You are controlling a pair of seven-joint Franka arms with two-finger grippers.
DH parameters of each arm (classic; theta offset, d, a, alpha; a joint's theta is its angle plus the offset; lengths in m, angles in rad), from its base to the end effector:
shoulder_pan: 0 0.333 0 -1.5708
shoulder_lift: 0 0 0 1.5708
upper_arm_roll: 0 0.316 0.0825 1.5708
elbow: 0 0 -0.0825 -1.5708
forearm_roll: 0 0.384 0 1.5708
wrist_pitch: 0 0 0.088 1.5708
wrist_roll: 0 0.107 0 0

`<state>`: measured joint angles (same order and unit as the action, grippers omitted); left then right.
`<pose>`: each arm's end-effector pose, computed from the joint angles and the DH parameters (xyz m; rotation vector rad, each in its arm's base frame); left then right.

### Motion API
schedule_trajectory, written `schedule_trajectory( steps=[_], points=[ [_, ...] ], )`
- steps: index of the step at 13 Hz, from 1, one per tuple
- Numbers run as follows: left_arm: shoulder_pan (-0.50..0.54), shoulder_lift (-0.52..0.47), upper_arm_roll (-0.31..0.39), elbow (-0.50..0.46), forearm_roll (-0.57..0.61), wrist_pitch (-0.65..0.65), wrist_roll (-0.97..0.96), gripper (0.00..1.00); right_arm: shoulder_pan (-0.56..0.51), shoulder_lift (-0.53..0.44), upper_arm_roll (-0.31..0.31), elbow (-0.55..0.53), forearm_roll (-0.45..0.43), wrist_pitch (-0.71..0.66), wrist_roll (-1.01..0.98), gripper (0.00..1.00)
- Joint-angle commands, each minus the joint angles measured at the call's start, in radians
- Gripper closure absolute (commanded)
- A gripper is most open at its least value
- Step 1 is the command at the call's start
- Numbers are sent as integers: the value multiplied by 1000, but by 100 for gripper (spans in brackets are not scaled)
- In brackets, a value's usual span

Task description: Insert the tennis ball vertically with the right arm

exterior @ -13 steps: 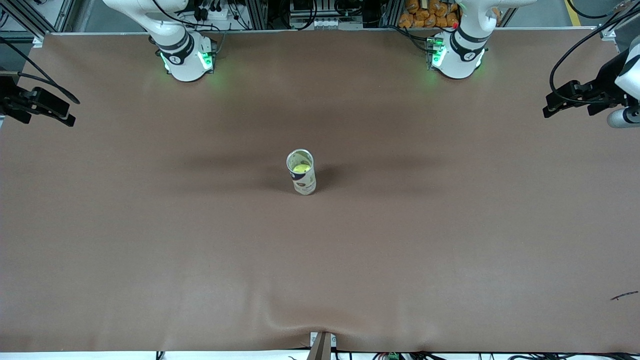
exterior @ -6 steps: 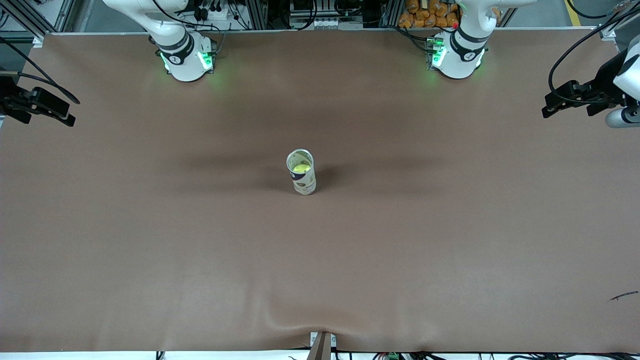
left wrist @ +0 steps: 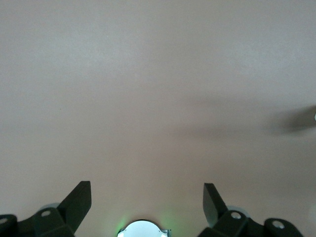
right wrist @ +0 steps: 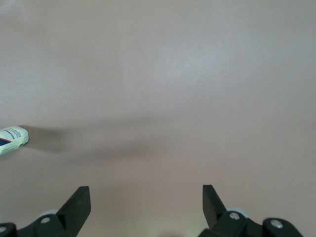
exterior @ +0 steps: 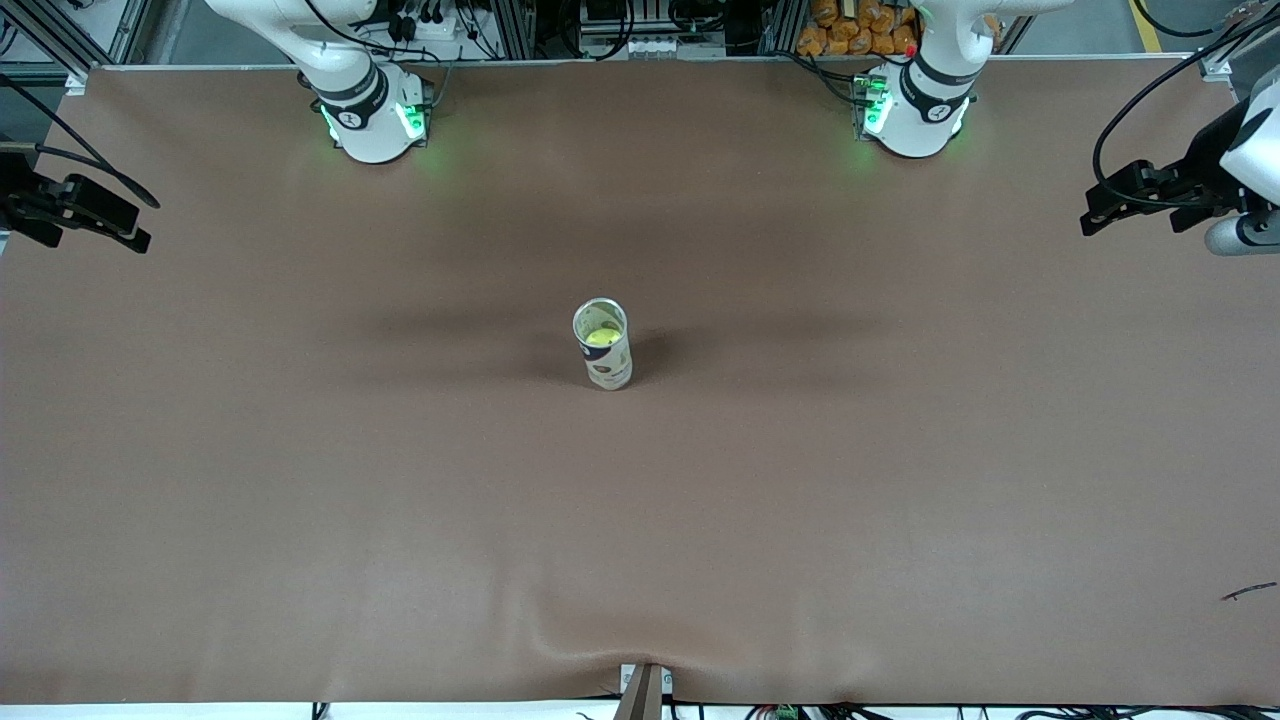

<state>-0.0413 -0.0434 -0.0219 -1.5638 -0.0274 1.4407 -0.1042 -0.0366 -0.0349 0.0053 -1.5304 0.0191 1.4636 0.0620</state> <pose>0.5260 -0.0368 0.6404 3.1188 0.0602 -0.1274 0.5325 -0.0144 0.6531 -3.1196 0.1429 0.0503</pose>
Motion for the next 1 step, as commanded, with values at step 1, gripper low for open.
schedule_trajectory(
  steps=[1],
  points=[
    [-5, -4, -4, 2, 21, 1, -2, 0, -9, -2, 5, 1, -1, 1, -2, 0]
  ],
)
